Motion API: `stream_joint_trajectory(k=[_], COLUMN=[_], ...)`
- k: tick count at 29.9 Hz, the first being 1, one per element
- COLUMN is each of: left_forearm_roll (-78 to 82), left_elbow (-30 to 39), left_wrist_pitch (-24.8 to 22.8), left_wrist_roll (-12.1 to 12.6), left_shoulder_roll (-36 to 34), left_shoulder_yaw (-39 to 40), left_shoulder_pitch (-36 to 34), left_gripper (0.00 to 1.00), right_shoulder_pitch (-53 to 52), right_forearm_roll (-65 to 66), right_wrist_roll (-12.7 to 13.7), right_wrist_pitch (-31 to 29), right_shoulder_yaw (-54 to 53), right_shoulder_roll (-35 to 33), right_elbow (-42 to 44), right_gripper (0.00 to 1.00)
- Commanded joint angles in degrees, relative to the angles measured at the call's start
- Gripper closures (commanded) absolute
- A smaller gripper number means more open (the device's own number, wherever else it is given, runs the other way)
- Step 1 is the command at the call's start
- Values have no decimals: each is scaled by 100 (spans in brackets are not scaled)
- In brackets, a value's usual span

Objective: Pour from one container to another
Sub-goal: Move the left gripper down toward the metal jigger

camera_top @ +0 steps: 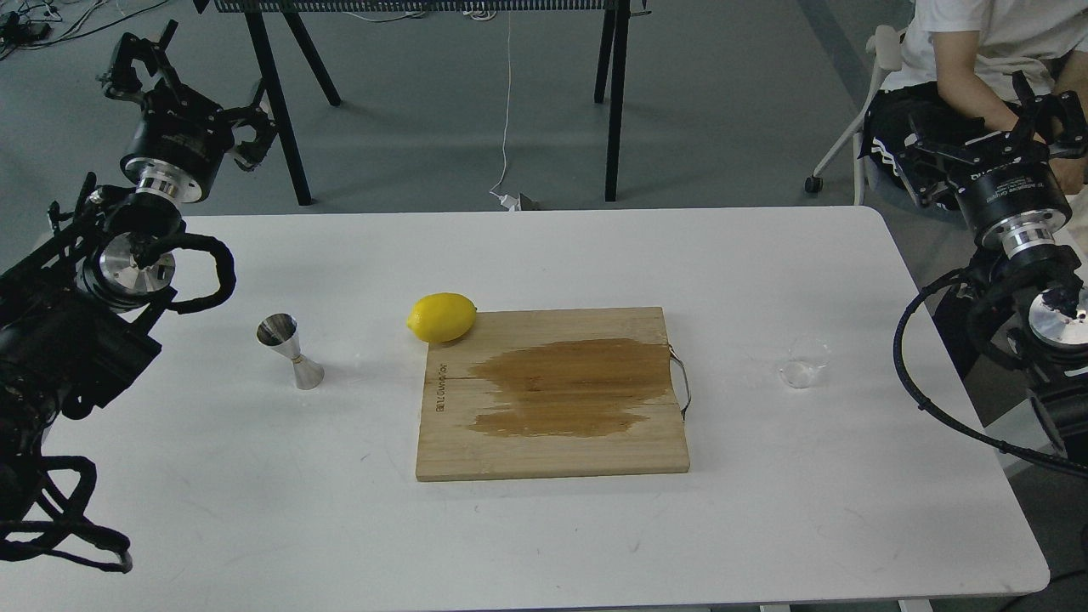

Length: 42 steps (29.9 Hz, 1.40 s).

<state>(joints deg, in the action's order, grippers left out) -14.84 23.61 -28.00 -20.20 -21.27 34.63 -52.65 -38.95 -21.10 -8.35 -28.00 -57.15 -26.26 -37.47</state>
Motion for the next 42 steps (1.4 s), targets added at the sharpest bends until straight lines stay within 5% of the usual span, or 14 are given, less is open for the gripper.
stream_joint_trajectory(k=[1,9,20,29,35,42], left_forearm_roll=[-1,42,982,3257,5839,8160], left_elbow=[4,187,2084,4044,5451,5752], left_wrist_pitch=[0,0,0,0,1478,2737], left_wrist_roll=[-37,51,-37,-599,-643,-780], left_shoulder_roll=[26,18,-1572,-2715,-3155,-3278], left_shoulder_yaw=[8,-184,-449,-449,-642,-651], left_shoulder_pitch=[0,9,79,150,614,1712], left_gripper=[0,0,0,1,5,9], right_shoulder_pitch=[-25,-16,89,142,326,476], right_forearm_roll=[0,0,0,0,0,0], right_wrist_roll=[0,0,9,0,0,0], right_wrist_pitch=[0,0,0,0,0,0], right_shoulder_yaw=[-76,-112,-68,-68,-77,-59], right_shoulder_roll=[-2,-55,-107,-81,-46,-46], right_elbow=[-6,-15,-15,-15,-15,-6], right_gripper=[0,0,0,0,0,0])
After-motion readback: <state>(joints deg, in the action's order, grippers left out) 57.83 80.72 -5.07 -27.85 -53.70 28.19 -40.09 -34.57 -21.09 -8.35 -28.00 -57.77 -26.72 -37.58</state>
